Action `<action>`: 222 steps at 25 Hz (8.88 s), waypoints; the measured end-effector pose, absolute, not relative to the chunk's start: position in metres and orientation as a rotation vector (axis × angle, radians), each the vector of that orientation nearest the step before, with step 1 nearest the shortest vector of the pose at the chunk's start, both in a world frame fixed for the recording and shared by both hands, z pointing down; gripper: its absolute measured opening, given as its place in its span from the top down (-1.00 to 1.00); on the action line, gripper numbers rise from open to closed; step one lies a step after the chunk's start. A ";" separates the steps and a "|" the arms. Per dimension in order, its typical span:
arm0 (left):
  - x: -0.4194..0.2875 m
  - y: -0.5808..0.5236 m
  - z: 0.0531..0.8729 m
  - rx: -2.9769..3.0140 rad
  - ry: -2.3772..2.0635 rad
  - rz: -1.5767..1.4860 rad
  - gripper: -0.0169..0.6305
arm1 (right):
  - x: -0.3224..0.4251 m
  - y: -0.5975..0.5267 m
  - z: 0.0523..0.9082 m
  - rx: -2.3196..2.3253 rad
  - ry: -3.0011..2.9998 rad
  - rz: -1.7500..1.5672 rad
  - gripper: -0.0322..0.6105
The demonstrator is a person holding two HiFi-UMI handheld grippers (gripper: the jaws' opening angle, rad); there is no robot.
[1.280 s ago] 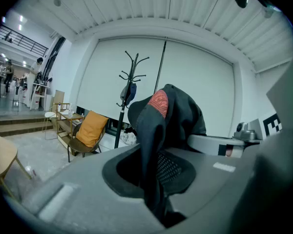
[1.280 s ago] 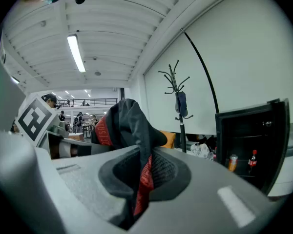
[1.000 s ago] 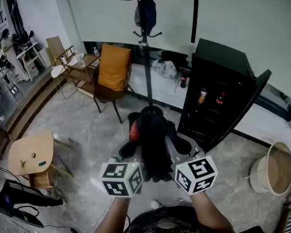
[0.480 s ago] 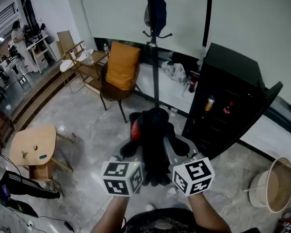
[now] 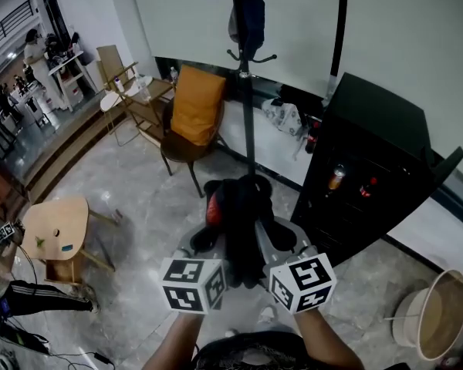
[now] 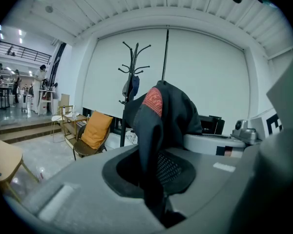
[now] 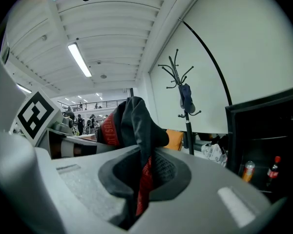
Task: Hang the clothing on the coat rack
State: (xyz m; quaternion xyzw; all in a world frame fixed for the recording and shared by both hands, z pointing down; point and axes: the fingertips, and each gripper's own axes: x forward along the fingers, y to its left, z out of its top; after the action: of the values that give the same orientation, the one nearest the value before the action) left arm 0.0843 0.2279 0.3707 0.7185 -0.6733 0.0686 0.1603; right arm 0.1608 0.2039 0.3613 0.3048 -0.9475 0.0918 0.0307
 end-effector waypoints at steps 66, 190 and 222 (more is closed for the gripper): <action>-0.110 -0.023 0.370 2.210 -1.689 0.118 0.84 | -0.021 -0.032 0.359 1.240 -2.746 0.217 0.83; -0.132 -0.380 0.366 2.417 -1.486 0.195 0.84 | -0.076 -0.377 0.379 1.436 -2.688 0.283 0.83; -0.127 -0.386 0.388 2.400 -1.463 0.229 0.84 | -0.073 -0.383 0.398 1.433 -2.658 0.323 0.83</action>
State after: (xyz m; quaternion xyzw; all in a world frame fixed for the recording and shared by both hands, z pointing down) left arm -0.1268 -0.3858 0.3877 0.8401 -0.5120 0.0803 0.1600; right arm -0.0726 -0.3835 0.3983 0.4712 -0.8740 0.1064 0.0522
